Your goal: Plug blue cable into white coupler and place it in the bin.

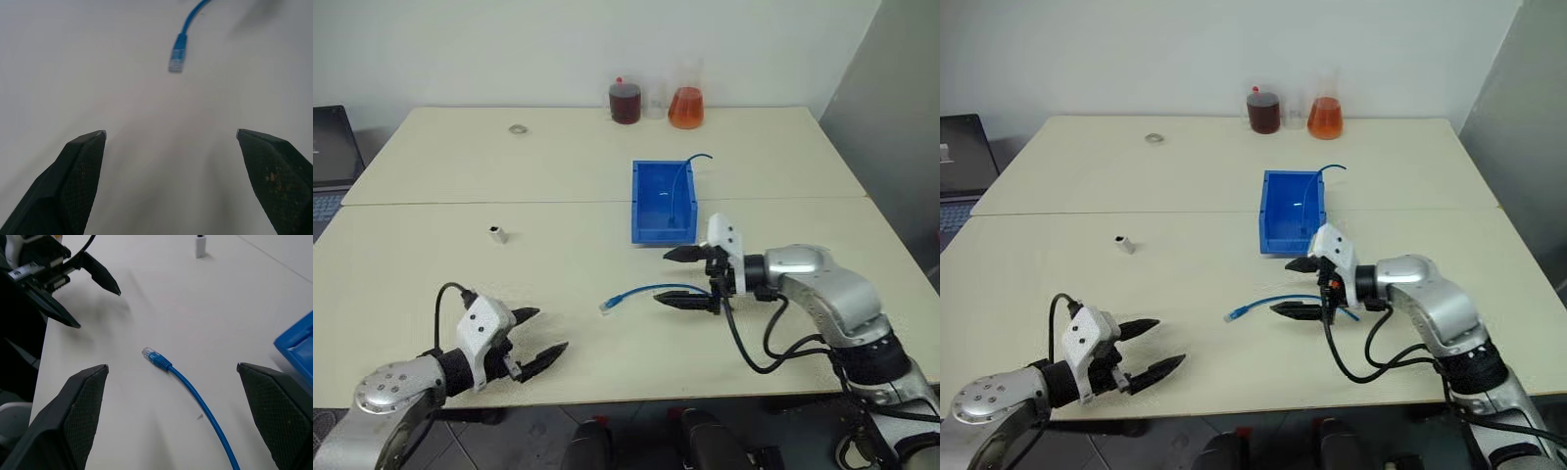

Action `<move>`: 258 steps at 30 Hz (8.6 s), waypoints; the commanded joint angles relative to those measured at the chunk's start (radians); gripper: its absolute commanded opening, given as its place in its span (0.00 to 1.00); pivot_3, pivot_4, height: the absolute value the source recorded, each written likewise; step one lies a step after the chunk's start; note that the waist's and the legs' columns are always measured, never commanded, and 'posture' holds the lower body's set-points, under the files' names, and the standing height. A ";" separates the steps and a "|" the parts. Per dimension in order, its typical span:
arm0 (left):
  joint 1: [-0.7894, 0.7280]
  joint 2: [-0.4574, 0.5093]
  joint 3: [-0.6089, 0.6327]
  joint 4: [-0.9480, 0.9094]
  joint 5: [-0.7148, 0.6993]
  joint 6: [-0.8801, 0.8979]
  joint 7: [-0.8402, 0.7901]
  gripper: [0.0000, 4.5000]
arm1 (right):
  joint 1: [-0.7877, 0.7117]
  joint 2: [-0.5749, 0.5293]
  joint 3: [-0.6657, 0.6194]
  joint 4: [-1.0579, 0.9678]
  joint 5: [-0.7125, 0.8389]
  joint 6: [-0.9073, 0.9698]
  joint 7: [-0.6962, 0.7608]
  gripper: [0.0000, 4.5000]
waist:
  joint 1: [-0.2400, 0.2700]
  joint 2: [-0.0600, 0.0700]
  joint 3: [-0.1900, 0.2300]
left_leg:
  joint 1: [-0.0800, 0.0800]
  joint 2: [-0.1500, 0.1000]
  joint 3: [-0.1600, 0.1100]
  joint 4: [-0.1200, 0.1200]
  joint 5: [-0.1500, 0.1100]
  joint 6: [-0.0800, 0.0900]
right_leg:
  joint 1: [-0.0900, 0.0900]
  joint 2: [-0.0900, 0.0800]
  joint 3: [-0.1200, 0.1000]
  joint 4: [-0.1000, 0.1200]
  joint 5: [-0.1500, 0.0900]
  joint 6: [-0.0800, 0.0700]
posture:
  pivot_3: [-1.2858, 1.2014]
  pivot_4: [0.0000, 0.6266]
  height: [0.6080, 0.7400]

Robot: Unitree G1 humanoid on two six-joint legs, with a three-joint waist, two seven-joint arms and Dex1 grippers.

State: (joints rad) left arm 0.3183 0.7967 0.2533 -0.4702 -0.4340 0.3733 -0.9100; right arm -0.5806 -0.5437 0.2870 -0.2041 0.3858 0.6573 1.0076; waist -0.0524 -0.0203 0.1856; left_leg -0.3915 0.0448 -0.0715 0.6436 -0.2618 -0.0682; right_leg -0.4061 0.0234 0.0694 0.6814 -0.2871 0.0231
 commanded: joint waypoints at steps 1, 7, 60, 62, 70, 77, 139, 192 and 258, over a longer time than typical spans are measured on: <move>-0.028 0.021 -0.044 0.028 0.020 -0.097 -0.092 1.00 | -0.031 -0.005 0.013 0.028 -0.021 -0.073 0.055 0.99 | 0.005 0.000 0.000 | 0.000 0.000 0.000 0.000 0.000 0.000 | 0.000 0.000 0.000 0.000 0.001 -0.001 | 0.52 0.24 1.00; -0.120 0.024 -0.097 0.118 0.047 -0.156 -0.148 1.00 | -0.051 0.007 0.042 0.069 -0.050 -0.117 0.097 0.99 | 0.006 0.000 0.000 | -0.001 0.000 0.000 0.000 0.000 0.000 | 0.000 0.000 0.000 0.000 0.002 -0.004 | 0.52 0.24 1.00; -0.615 -0.030 -0.413 0.361 0.238 0.148 -0.219 1.00 | 0.175 -0.107 -0.171 -0.367 0.157 0.243 -0.228 0.99 | 0.004 0.001 0.000 | -0.001 -0.001 -0.005 0.003 0.000 0.000 | 0.000 0.000 -0.003 0.008 0.002 -0.004 | 0.52 0.24 1.00; -0.599 -0.049 -0.408 0.403 0.244 0.098 -0.200 1.00 | 0.174 -0.105 -0.168 -0.361 0.154 0.238 -0.230 0.99 | 0.004 0.001 0.000 | 0.000 -0.001 -0.004 0.003 0.000 0.000 | 0.000 0.000 -0.003 0.009 0.001 -0.002 | 0.52 0.24 1.00; -0.589 -0.115 -0.393 0.508 0.212 -0.019 -0.209 1.00 | 0.173 -0.107 -0.162 -0.353 0.153 0.231 -0.226 0.99 | 0.012 0.002 -0.001 | 0.002 -0.002 -0.003 0.004 0.001 0.001 | 0.001 0.000 -0.002 0.011 0.000 -0.001 | 0.52 0.24 1.00; -0.563 -0.094 -0.397 0.467 0.165 0.008 -0.266 0.75 | 0.170 -0.114 -0.160 -0.348 0.150 0.230 -0.224 1.00 | 0.016 0.002 -0.001 | 0.003 -0.002 -0.003 0.003 0.001 0.001 | 0.001 0.000 -0.001 0.011 0.001 -0.001 | 0.52 0.24 1.00; -1.045 -0.314 0.037 0.307 -1.133 0.893 0.526 0.05 | -0.073 0.093 -0.542 -0.062 1.221 0.422 -0.777 1.00 | 0.003 0.001 -0.001 | 0.000 -0.002 -0.005 0.004 0.001 0.000 | 0.000 -0.001 -0.003 0.012 0.002 -0.004 | 0.52 0.24 1.00; -0.972 -0.241 -0.040 0.251 -1.227 0.783 0.574 0.05 | -0.166 0.061 -0.434 0.042 1.133 0.437 -0.577 0.04 | 0.006 0.001 -0.001 | -0.002 -0.002 -0.005 0.003 0.001 0.000 | 0.000 -0.001 -0.003 0.007 0.002 -0.004 | 0.52 0.24 1.00; -0.914 -0.137 -0.109 1.266 0.250 -0.317 0.317 1.00 | -0.155 0.104 -0.413 0.014 0.937 0.446 -0.528 0.04 | 0.020 0.003 0.000 | -0.008 -0.002 -0.004 0.002 0.001 0.001 | -0.005 -0.002 -0.005 0.004 0.003 -0.004 | 0.52 0.24 1.00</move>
State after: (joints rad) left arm -0.5591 0.6591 0.1587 0.7430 -0.2113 0.0857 -0.5614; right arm -0.7294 -0.4321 -0.0992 -0.1529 1.3108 1.1045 0.4804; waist -0.0319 -0.0175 0.1859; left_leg -0.3992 0.0426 -0.0752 0.6454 -0.2612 -0.0675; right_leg -0.4108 0.0214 0.0646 0.6858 -0.2842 0.0195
